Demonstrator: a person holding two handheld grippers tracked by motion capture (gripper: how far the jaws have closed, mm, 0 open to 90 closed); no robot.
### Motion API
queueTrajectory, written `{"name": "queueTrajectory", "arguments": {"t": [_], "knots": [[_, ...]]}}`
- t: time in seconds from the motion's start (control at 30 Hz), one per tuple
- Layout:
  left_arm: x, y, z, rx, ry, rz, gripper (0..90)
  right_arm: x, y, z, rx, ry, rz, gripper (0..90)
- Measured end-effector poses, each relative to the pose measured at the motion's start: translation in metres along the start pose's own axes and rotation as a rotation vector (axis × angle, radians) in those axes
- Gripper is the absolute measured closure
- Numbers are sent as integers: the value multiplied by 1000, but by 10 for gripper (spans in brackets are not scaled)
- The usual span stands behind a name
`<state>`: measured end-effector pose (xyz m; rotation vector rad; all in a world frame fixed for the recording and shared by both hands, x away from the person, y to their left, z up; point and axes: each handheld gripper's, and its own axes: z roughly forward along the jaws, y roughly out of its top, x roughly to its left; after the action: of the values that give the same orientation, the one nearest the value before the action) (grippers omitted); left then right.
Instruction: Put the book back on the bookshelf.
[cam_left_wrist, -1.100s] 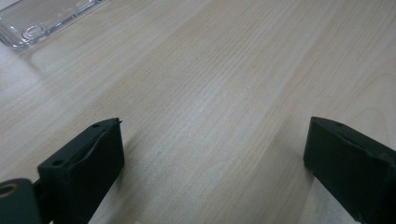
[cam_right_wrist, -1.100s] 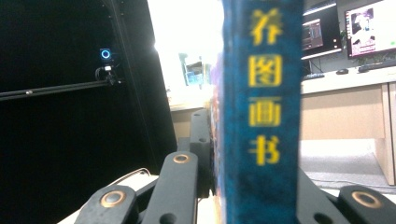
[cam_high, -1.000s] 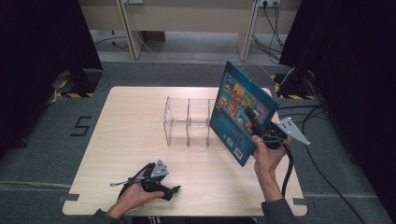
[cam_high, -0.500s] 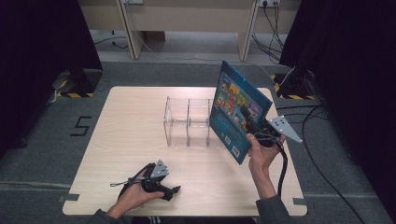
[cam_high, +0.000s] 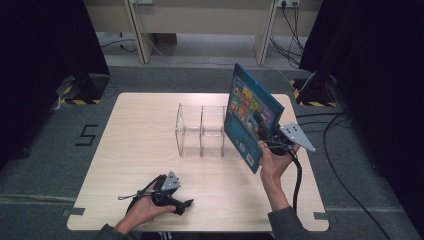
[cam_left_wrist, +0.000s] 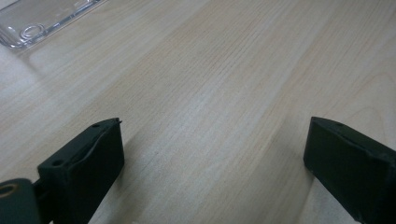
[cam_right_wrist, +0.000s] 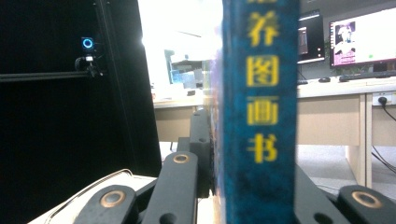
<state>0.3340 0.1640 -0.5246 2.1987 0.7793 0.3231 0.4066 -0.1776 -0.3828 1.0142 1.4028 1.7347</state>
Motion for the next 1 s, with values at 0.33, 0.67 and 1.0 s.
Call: {"name": "queueTrajectory", "arguments": {"t": [0.33,0.67,1.0], "knots": [[-1,0,0,-1,-3,3,42,1,-8,9,3,-24,1,823],[-1,0,0,-1,-3,4,42,0,-14,15,10,-33,1,822],[-1,0,0,0,-5,6,42,0,-22,16,11,-39,6,816]]}}
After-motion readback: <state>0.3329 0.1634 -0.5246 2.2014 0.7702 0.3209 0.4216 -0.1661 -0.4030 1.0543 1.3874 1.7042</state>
